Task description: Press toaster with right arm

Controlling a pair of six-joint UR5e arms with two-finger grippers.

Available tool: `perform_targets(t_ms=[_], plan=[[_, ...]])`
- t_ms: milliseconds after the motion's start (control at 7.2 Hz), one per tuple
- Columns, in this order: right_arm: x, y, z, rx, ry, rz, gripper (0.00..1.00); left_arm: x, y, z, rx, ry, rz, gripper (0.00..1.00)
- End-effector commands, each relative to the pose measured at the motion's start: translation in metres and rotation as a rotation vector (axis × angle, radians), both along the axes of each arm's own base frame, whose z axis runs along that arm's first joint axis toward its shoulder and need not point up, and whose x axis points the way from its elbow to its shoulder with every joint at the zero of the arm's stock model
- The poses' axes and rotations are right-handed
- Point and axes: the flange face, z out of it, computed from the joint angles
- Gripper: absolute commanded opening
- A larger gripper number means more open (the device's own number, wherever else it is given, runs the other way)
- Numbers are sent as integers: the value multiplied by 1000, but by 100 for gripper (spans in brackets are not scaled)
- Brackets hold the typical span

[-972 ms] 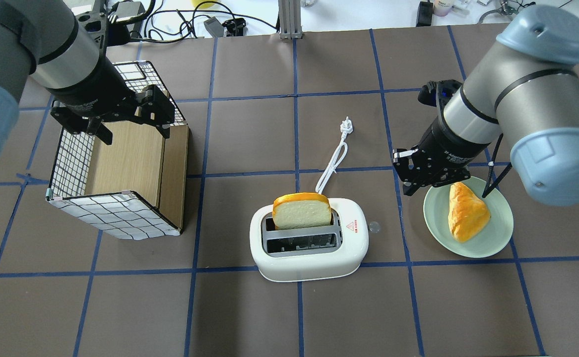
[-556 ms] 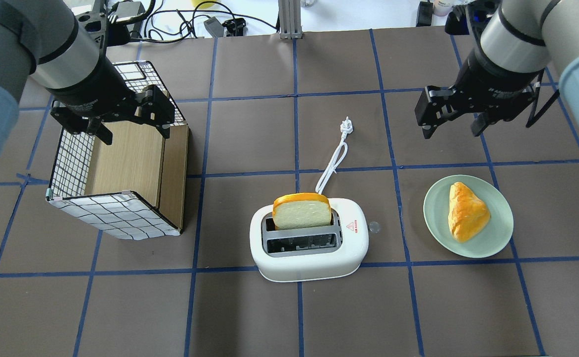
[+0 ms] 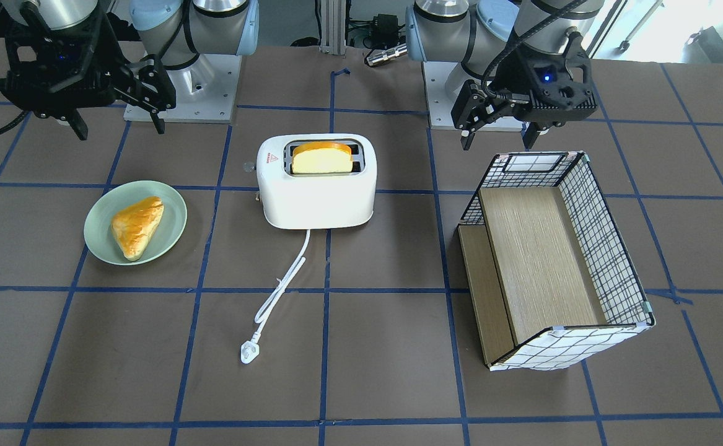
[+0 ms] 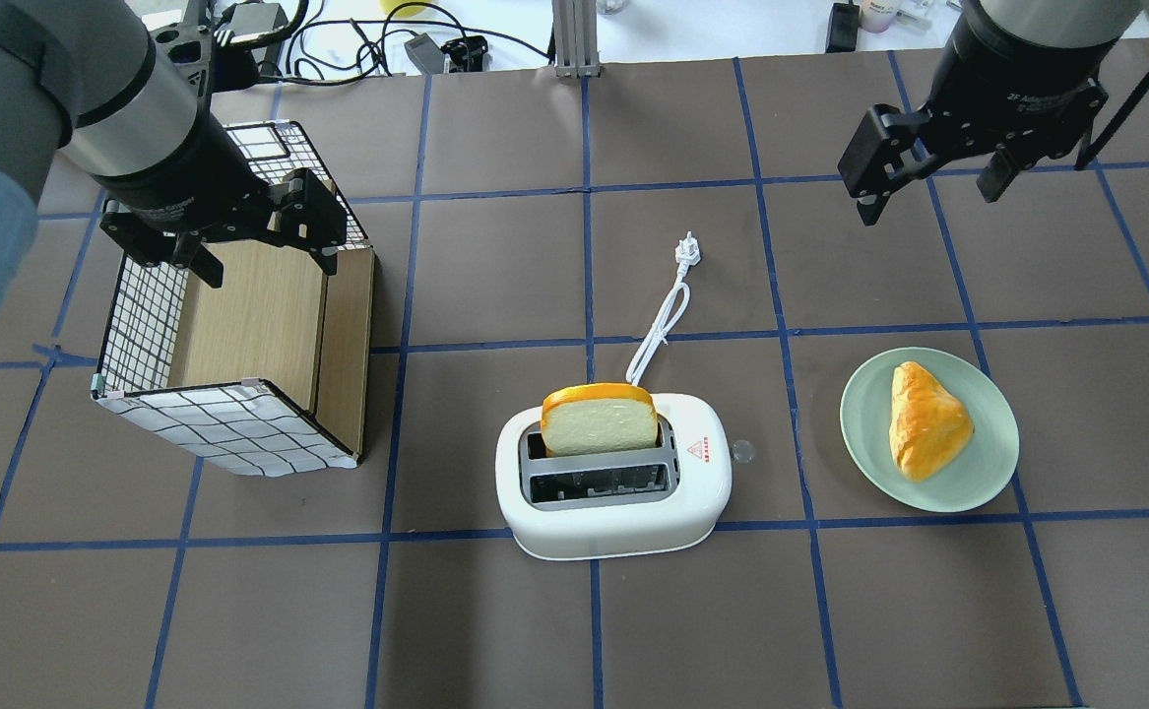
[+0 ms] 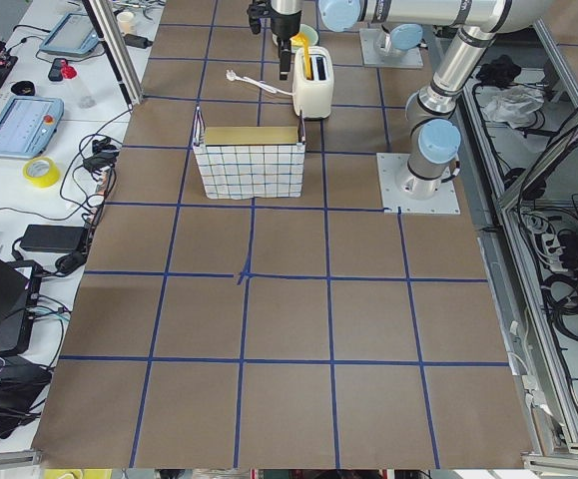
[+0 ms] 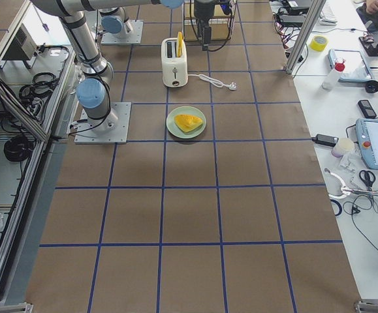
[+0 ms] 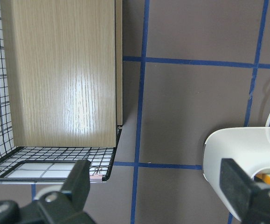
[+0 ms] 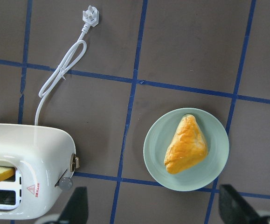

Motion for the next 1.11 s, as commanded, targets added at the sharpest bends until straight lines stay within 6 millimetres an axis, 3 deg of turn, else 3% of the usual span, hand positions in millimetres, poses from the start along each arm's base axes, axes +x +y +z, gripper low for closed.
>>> perform_targets(t_ms=[0, 417, 556, 972], plan=[[16, -11, 0, 0, 11, 62, 100, 0, 0, 0, 0, 0, 0, 100], [11, -18, 1, -27, -55, -62, 99, 0, 0, 0, 0, 0, 0, 100], [-6, -22, -2, -22, -62, -81, 99, 0, 0, 0, 0, 0, 0, 100], [-7, -14, -20, -49, -64, -120, 92, 0, 0, 0, 0, 0, 0, 100]])
